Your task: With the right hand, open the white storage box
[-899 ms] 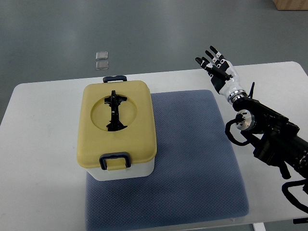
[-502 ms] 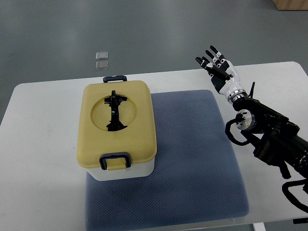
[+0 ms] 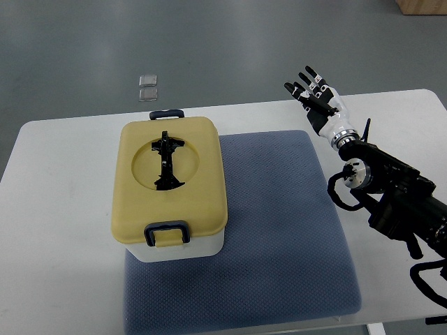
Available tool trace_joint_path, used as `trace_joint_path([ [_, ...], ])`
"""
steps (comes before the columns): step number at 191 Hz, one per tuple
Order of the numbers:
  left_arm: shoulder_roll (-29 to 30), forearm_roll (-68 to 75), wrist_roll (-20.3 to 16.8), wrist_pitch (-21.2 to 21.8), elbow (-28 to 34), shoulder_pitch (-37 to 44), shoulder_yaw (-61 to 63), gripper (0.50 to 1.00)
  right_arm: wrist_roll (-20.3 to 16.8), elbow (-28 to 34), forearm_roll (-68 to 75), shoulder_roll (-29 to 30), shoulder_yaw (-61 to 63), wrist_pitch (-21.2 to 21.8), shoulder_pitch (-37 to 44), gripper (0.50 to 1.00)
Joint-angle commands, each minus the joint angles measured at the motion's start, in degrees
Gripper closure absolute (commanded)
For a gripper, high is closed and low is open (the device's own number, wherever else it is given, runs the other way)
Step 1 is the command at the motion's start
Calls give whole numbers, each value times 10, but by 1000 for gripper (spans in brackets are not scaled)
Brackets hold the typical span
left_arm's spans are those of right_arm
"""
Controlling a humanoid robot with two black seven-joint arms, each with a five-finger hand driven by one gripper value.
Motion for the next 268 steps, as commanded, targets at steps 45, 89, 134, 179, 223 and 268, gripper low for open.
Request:
trace_joint_path([
  [45,0,0,0,0,0,1,0,500,0,0,-4,-10,-3,1,3,564],
  [89,0,0,0,0,0,0,0,500,19,6,-64,-34,-51,11,46,564],
  [134,0,0,0,0,0,1,0,500,25,11,-254,-90,-133,19,151,564],
  [179,0,0,0,0,0,0,0,500,46,142,-434,-159,-276,31,274,564],
  [223,0,0,0,0,0,1,0,500,59,275,-598,-157,-391,38,415,566],
  [268,0,0,0,0,0,1,0,500,98,331,-686,-115,-485,53,523,570],
])
